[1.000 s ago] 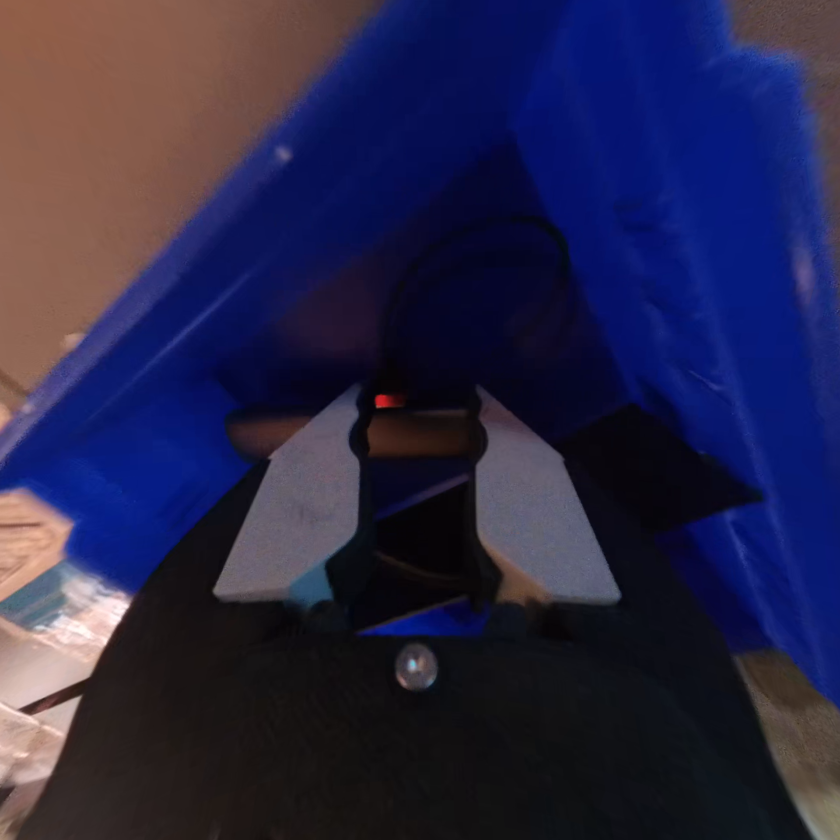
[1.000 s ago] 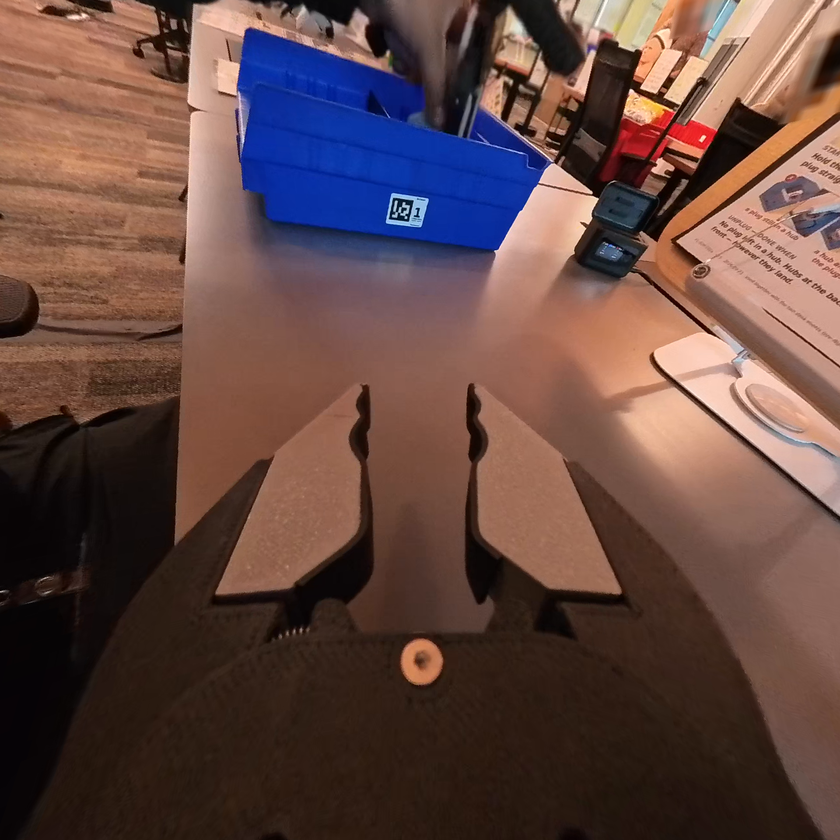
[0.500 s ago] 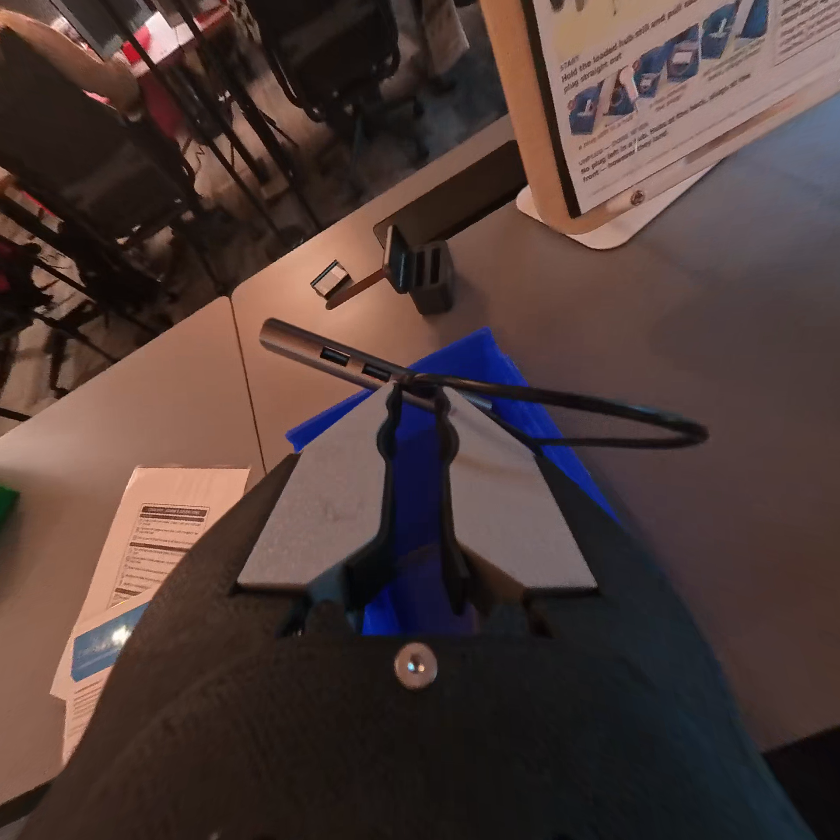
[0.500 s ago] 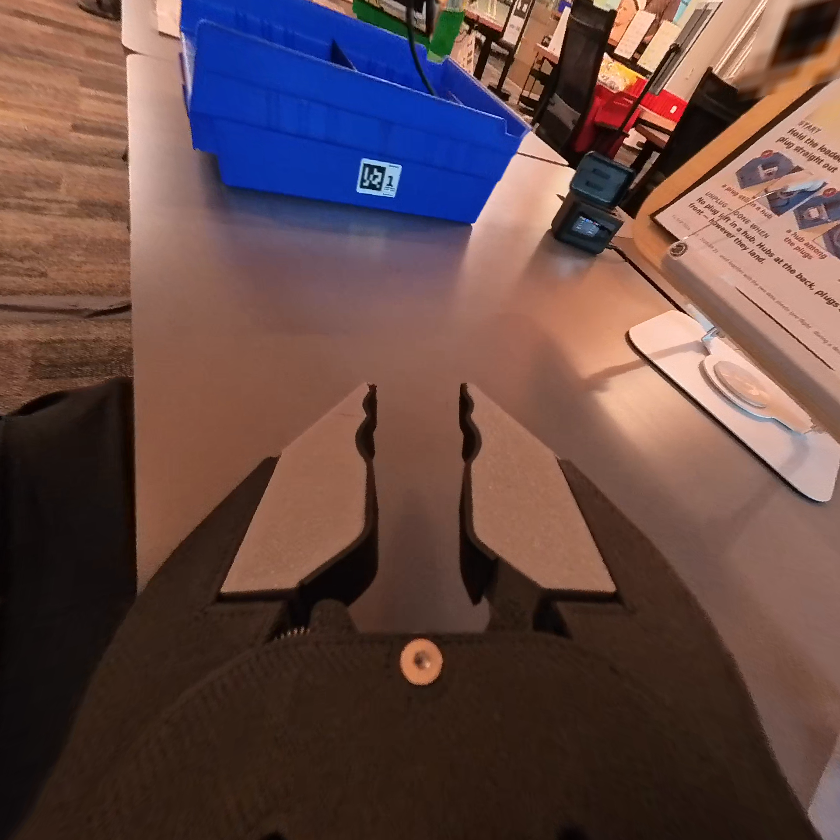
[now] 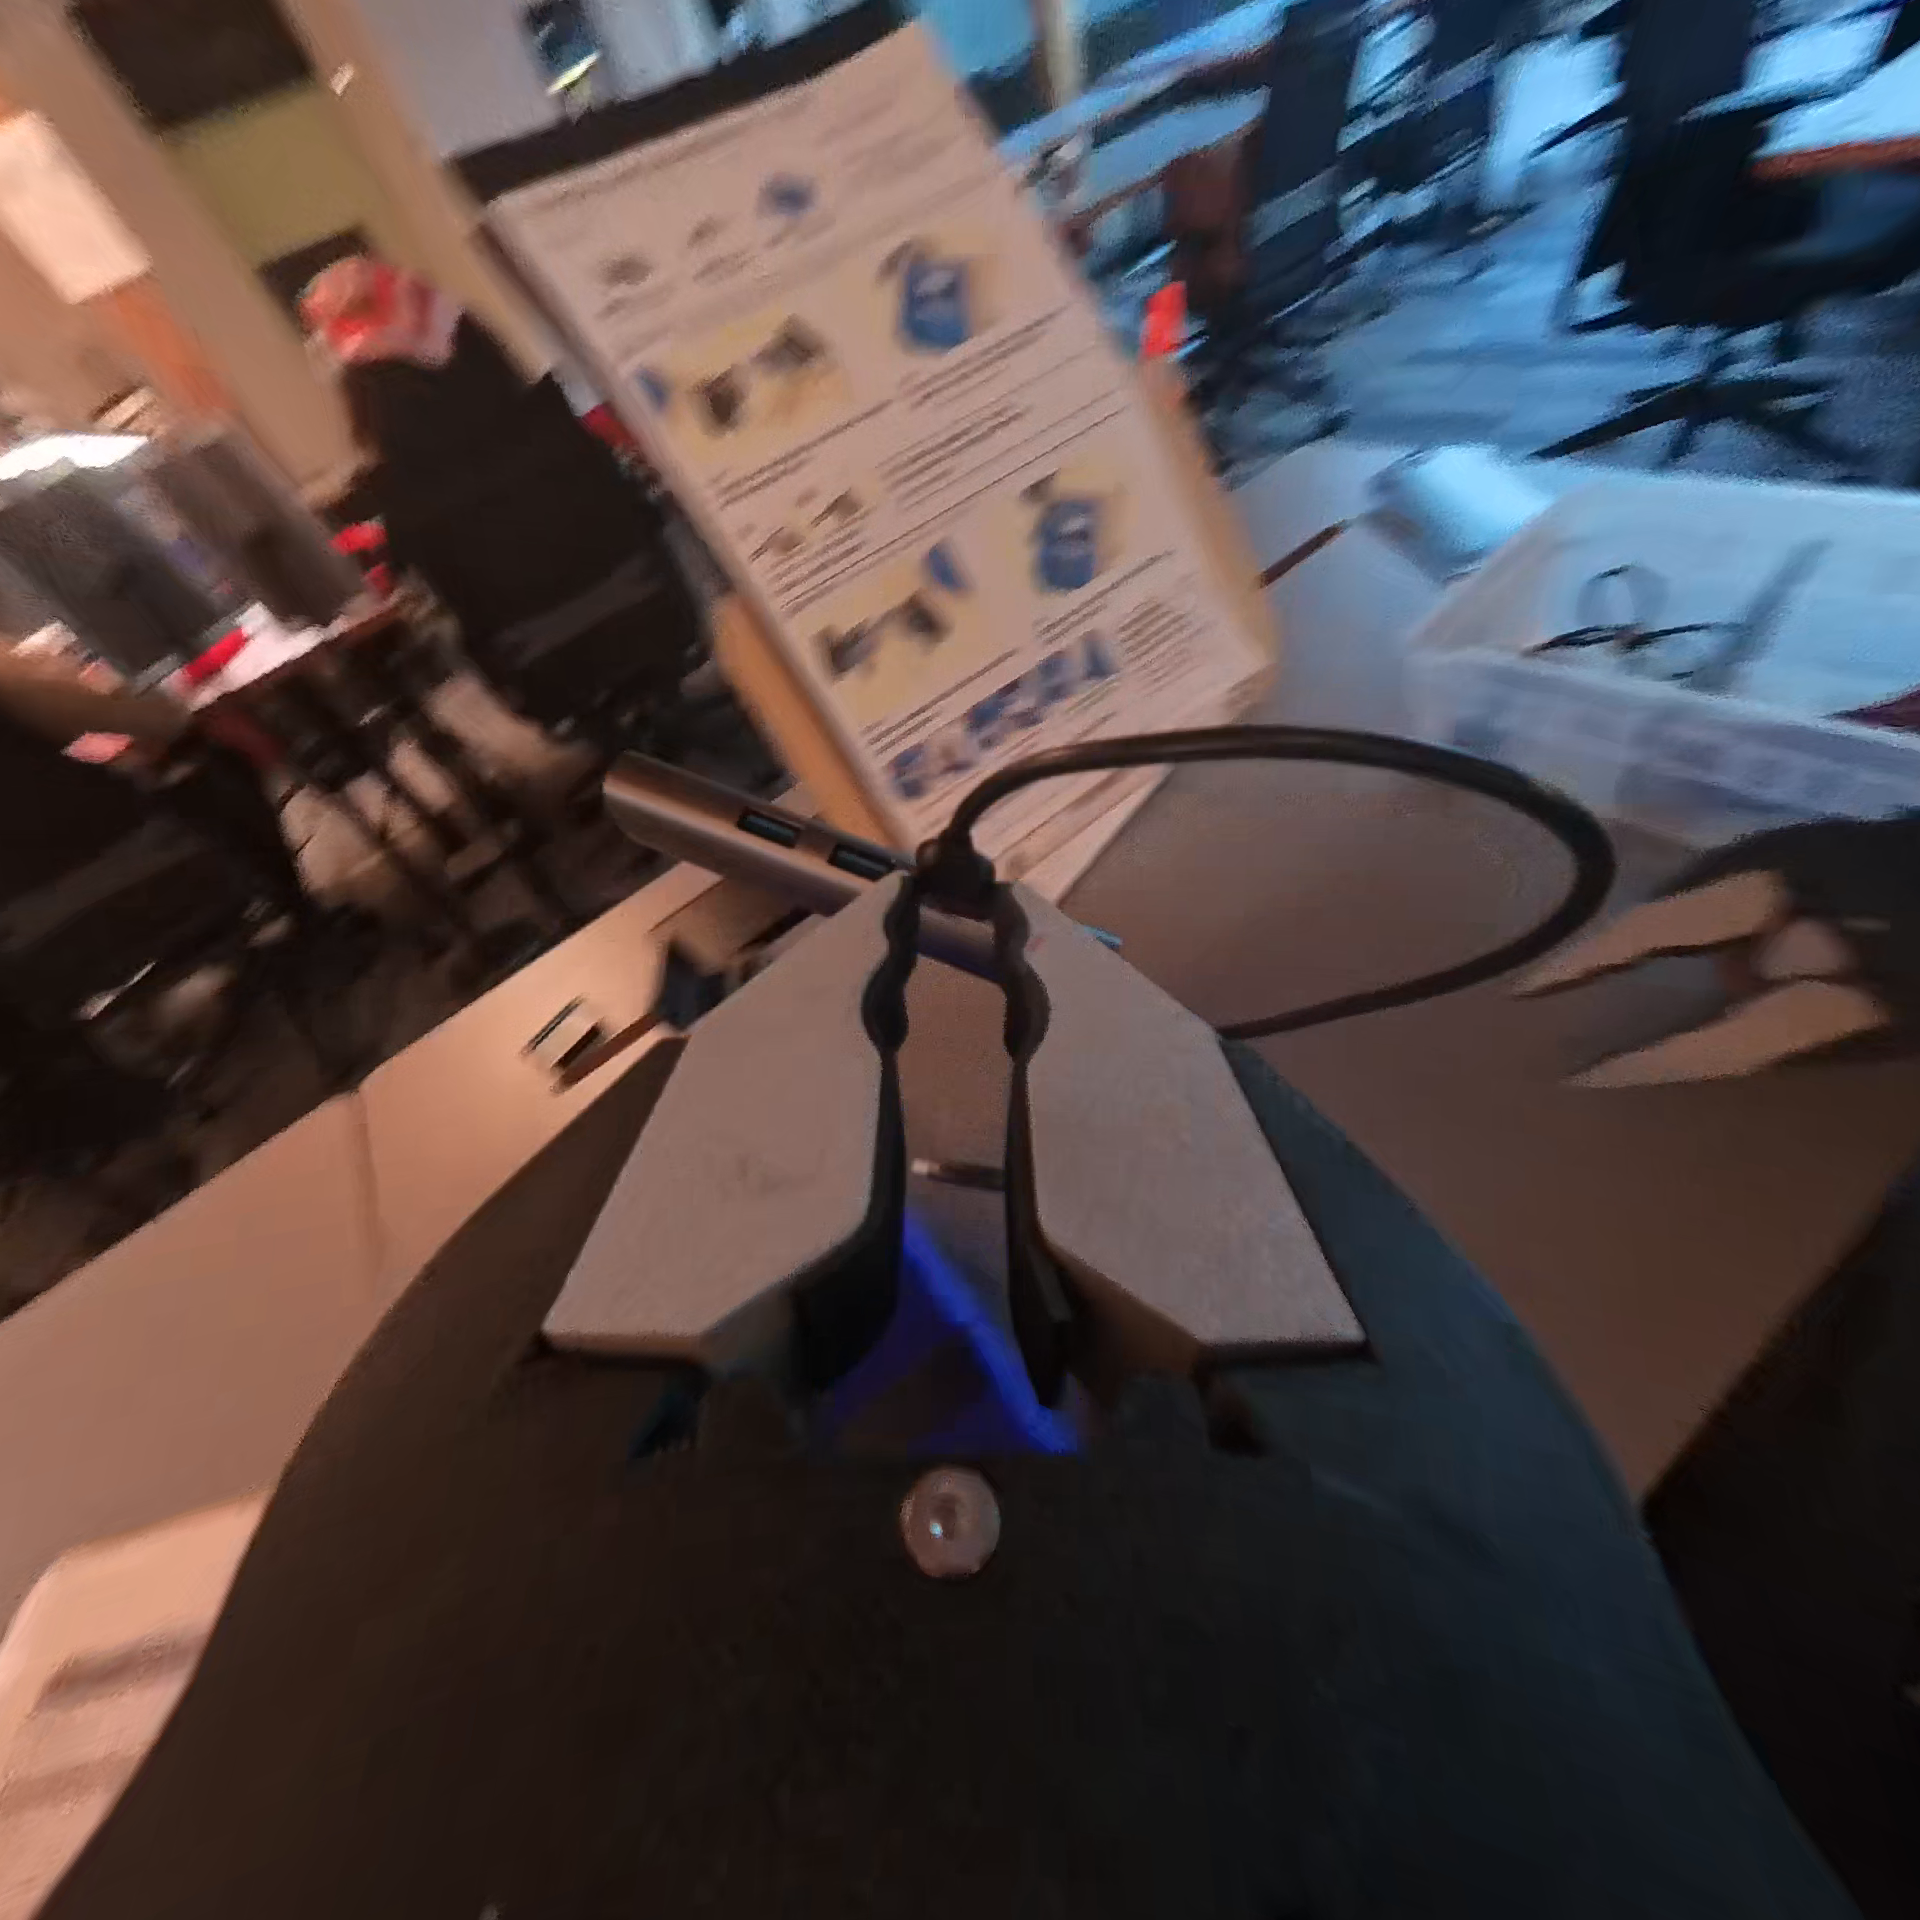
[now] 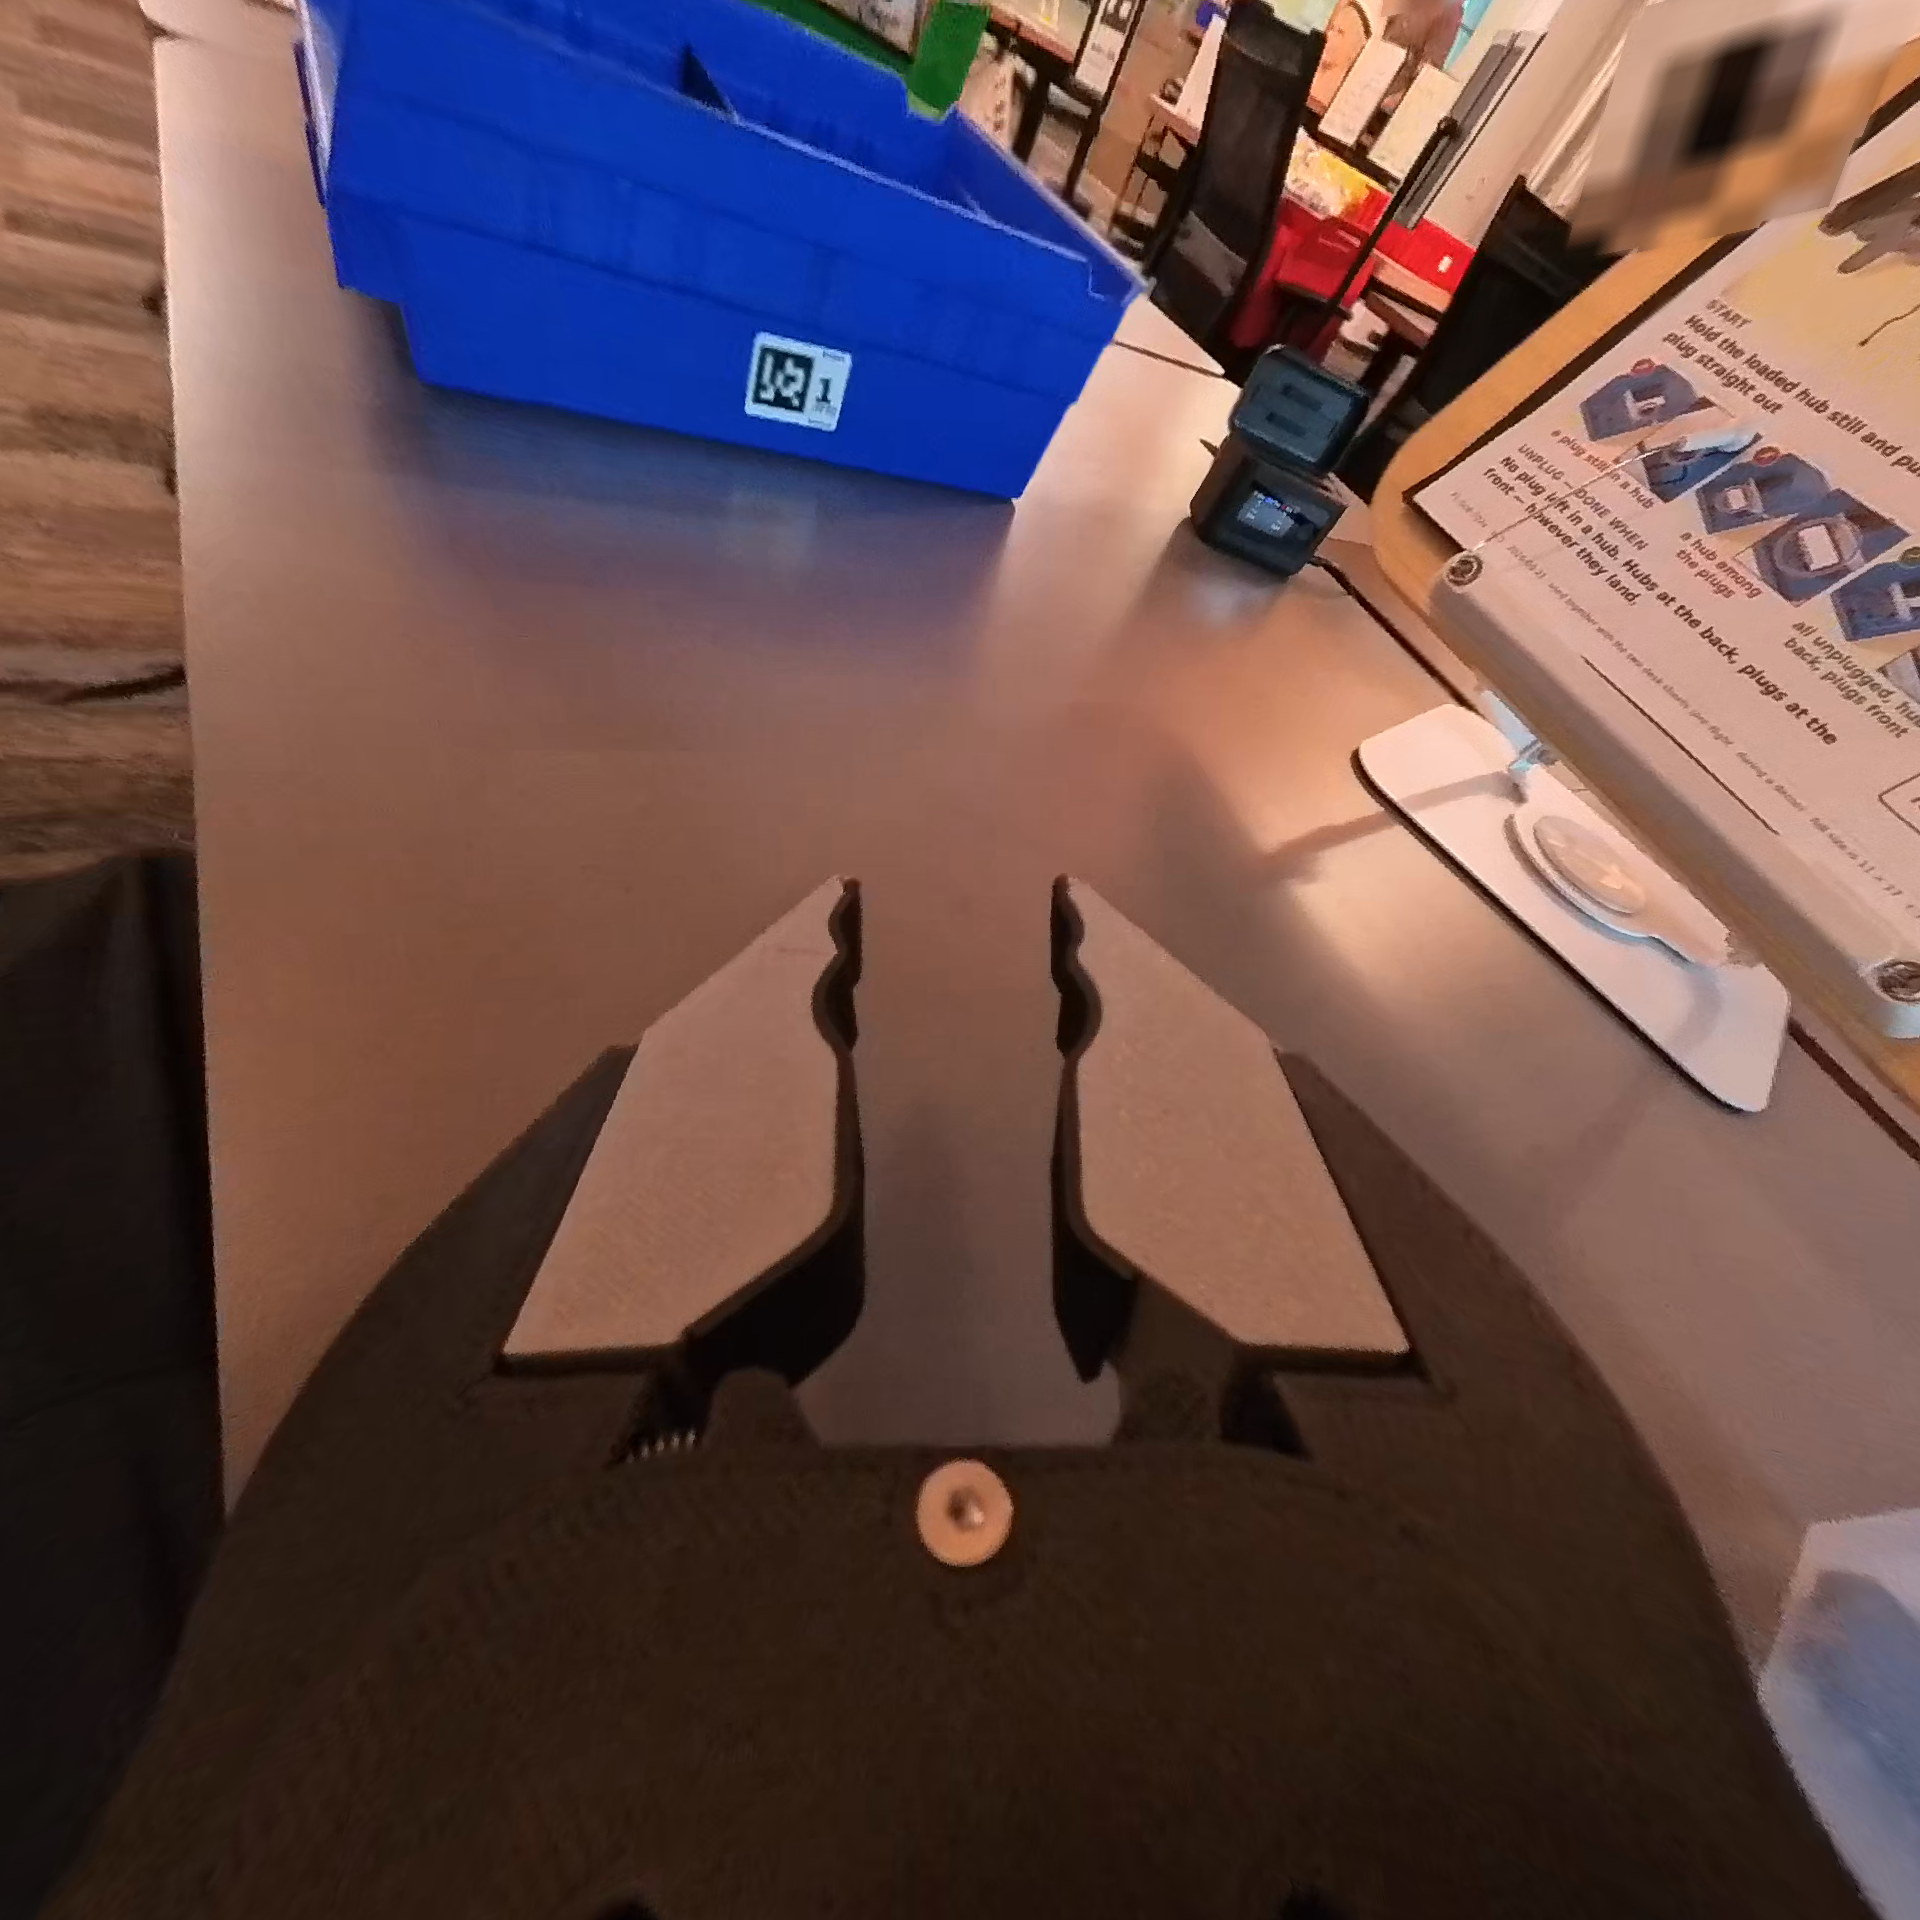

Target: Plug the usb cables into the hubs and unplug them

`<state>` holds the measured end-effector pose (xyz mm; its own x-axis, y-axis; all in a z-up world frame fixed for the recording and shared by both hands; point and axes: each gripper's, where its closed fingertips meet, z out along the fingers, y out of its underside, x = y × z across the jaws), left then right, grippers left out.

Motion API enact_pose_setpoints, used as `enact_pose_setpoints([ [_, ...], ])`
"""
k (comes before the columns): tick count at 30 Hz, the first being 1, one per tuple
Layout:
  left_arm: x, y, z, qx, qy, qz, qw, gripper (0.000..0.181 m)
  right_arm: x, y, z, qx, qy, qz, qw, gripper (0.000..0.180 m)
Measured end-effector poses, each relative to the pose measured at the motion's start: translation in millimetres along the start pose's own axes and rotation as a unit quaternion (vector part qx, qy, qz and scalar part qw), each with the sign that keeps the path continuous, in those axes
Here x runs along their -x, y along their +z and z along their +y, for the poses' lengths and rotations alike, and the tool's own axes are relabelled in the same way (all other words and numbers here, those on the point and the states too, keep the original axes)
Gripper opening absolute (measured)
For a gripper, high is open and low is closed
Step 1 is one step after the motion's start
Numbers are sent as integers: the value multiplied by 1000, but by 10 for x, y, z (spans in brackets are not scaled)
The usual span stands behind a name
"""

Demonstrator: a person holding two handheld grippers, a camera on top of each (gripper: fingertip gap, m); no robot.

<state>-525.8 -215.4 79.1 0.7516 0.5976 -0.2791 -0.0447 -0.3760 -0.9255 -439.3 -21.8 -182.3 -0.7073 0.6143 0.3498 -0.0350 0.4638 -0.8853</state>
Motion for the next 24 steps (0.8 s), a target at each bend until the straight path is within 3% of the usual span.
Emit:
enact_pose_setpoints([
  [3, -729, 55, -168, -56, -1, 109, 992, 12, 1, -3, -115, -32, 33, -30, 998, 57],
  [6, -1354, 152, -22, -54, 12, 197, 979, 11, -48, -146, -451, -84, 52, -46, 994, 60],
  [11, -2087, 270, 347, -62, 51, 307, 948, 11, -67, -640, -1213, -154, 4, -87, 984, 21],
  [12, -2182, 297, 401, -68, 45, 327, 942, 11, -28, -698, -1284, -145, -4, -105, 984, 22],
  [17, -2527, 328, 650, -85, 32, 443, 892, 11, 17, -652, -1164, -65, -45, -121, 990, 66],
  [20, -2650, 256, 782, -82, 49, 517, 850, 12, -51, -508, -985, -42, -52, -114, 991, 78],
  [24, -2724, 260, 904, -67, 97, 565, 817, 11, 248, -433, -899, -72, -80, -204, 973, 87],
])
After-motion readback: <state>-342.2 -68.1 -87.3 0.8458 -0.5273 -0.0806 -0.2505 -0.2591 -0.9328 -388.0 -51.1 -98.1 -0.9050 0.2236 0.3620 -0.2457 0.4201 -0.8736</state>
